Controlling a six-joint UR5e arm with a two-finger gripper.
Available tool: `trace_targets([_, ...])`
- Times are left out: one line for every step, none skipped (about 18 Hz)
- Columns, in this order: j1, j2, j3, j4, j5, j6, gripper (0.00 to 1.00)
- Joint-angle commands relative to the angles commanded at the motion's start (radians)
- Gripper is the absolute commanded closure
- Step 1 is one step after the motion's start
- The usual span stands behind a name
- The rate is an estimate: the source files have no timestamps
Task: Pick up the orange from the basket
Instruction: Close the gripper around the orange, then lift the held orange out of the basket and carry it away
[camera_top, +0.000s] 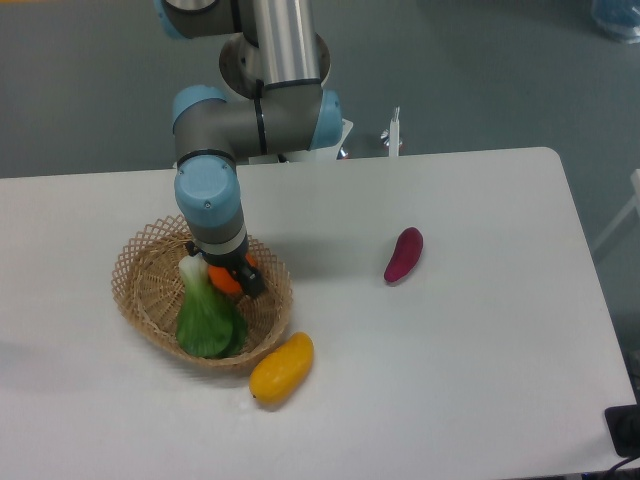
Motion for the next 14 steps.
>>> trace_targets([0.0,0.0,0.002,0.0,0.0,0.002,0.24])
trace_targets([0.0,0.002,0.002,0.0,0.0,0.002,0.27])
trace_targets([0.0,0.003,0.003,0.0,0.002,0.002,0.29])
trace_targets([0.0,0.005,0.006,0.0,0.002,0.002,0.3])
trace_targets([0.0,0.005,0.012,-0.003,0.002,0.002,0.3])
trace_targets([0.0,0.005,0.017,-0.008,0.002,0.002,0.3])
trace_targets([0.002,0.008,0.021,-0.009,0.0,0.002,0.3])
trace_targets([0.003,0.009,0.026,-0.014,0.0,0.003,0.3])
trace_targets([0.006,0.011,0.028,-0.017,0.0,0.003,0.3])
trace_targets([0.009,0.014,0.028,-0.017,0.0,0.003,0.3])
trace_targets([0.011,0.014,0.028,-0.017,0.0,0.005,0.3])
trace_targets([0.015,0.015,0.029,-0.017,0.0,0.006,0.3])
trace_targets([0.023,0.017,0.029,-0.017,-0.002,0.009,0.3])
trace_targets([0.025,0.023,0.032,-0.017,-0.002,0.009,0.3])
